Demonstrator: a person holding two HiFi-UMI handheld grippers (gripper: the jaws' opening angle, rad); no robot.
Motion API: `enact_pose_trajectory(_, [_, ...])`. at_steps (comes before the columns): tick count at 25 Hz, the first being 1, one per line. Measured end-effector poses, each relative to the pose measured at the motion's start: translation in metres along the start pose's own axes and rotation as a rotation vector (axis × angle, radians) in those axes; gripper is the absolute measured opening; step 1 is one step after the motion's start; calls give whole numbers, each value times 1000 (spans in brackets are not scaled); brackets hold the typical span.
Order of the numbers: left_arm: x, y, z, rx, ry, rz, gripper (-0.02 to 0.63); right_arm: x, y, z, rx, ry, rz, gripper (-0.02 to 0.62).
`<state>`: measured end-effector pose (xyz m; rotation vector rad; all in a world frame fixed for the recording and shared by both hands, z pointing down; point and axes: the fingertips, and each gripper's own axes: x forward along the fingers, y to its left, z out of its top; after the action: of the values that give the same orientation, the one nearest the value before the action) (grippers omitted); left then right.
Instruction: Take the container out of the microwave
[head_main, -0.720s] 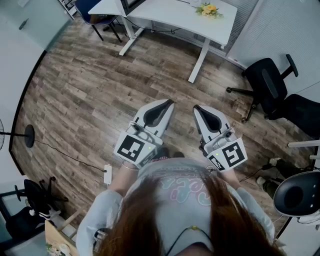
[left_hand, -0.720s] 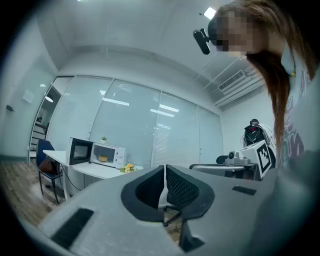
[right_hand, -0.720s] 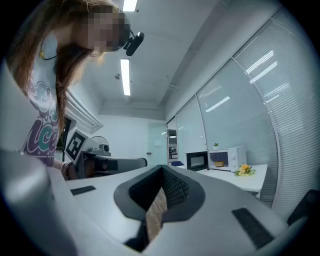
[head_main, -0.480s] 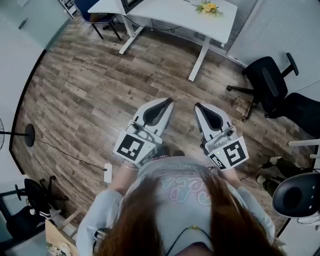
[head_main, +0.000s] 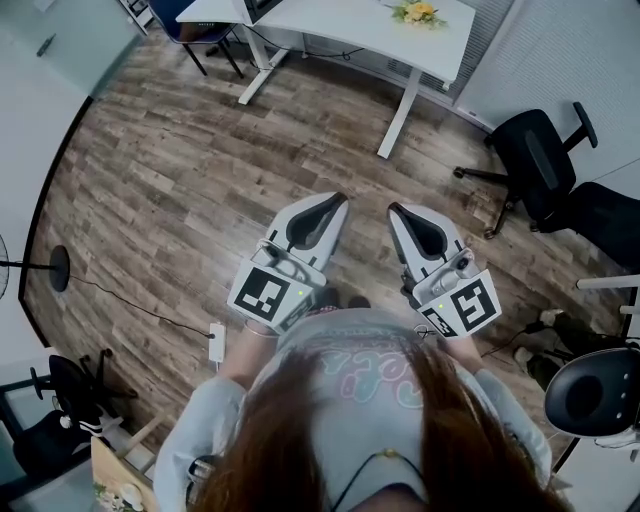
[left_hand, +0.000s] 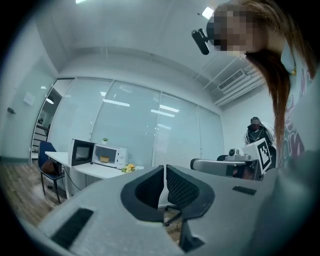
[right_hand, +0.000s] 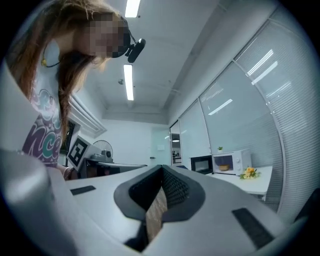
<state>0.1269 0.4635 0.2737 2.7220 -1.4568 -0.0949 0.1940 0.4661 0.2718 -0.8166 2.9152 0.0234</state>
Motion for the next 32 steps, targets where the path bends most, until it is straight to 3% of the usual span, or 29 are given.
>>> enact_pose_trajectory(5, [0, -2, -3, 12, 14, 8, 21, 0, 0, -2, 15, -9, 0, 10])
enact_pose_trajectory(9, [-3, 0, 2, 5, -32, 21, 28, -1, -4, -2, 22, -14, -11, 128])
enact_pose_trajectory(10, [-5, 2, 2, 6, -35, 28, 64, -1, -4, -3, 20, -11, -19, 163])
enact_pose_trajectory(12, [-9, 5, -1, -5, -22, 51, 216, -1, -5, -3, 19, -7, -40, 240])
enact_pose_trajectory(15, [-15, 12, -1, -9, -26, 90, 260, -3, -6, -3, 27, -14, -73, 290])
enact_pose_trajectory(23, [-29, 17, -1, 9, -28, 115, 267, -4, -3, -12, 42, 1, -103, 331])
enact_pose_trajectory(32, [-46, 39, -4, 0, -39, 151, 267, 13, 6, -16, 47, 8, -112, 336])
